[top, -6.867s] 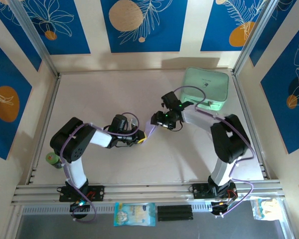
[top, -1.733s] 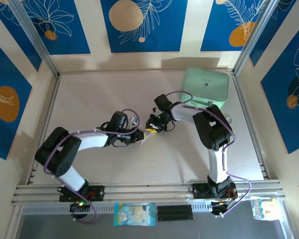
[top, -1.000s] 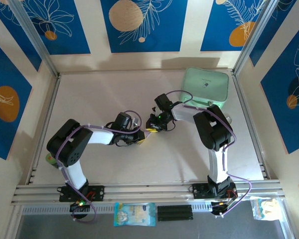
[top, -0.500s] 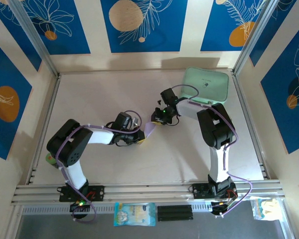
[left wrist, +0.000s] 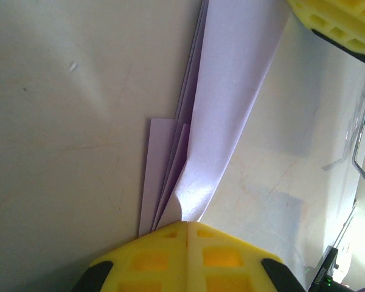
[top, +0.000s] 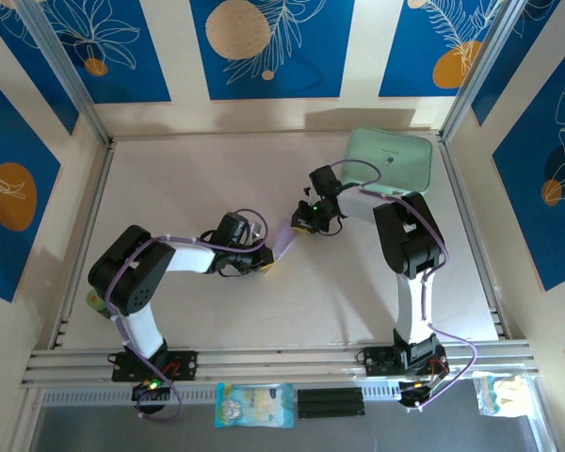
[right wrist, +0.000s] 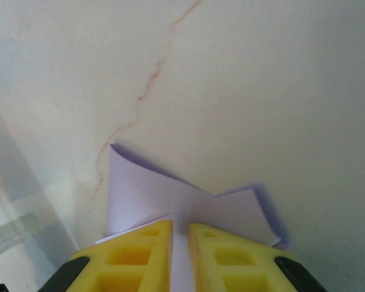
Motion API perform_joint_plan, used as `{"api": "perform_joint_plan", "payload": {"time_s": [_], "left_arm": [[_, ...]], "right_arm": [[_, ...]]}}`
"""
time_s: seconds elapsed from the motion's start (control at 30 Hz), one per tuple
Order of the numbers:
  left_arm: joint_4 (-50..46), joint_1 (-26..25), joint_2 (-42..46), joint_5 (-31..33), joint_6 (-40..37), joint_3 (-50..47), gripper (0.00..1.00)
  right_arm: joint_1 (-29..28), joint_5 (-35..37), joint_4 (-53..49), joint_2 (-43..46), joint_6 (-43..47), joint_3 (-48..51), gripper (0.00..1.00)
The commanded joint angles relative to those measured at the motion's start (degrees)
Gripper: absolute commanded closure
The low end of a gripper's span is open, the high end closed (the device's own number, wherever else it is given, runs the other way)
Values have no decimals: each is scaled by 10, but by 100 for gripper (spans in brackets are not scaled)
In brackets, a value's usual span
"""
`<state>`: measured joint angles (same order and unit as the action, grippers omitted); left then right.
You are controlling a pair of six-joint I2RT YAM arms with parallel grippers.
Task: Fold a paper plane with a square sheet of paper (pick it up from the middle)
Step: Fold the wing for the fifth time at the center of the table.
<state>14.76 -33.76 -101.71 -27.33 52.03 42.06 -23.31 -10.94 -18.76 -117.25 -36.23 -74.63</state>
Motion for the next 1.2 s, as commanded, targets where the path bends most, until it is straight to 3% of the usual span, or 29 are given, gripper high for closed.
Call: {"api": "perform_joint_plan", "payload": {"time_s": [0.0, 0.27, 0.47, 0.77, 0.93, 1.17], "left_arm": [[-65, 3, -21, 28, -9, -22, 100], [-59, 3, -24, 26, -6, -28, 100], [-62, 2, -26, 20, -9, -20, 100], [-65, 0, -25, 19, -13, -12, 100], [-67, 0, -23, 18, -15, -11, 100], [-65, 0, -22, 18, -15, -10, 100]], "right_arm": [[32, 39, 57, -6, -6, 46, 84], [58, 49, 77, 0, -5, 44, 86], [54, 82, 73, 68, 16, 35, 87], [-49, 73, 89, 173, -8, 129, 92], [-104, 54, 92, 167, -64, 152, 98], [-128, 25, 105, 119, -96, 143, 100]]}}
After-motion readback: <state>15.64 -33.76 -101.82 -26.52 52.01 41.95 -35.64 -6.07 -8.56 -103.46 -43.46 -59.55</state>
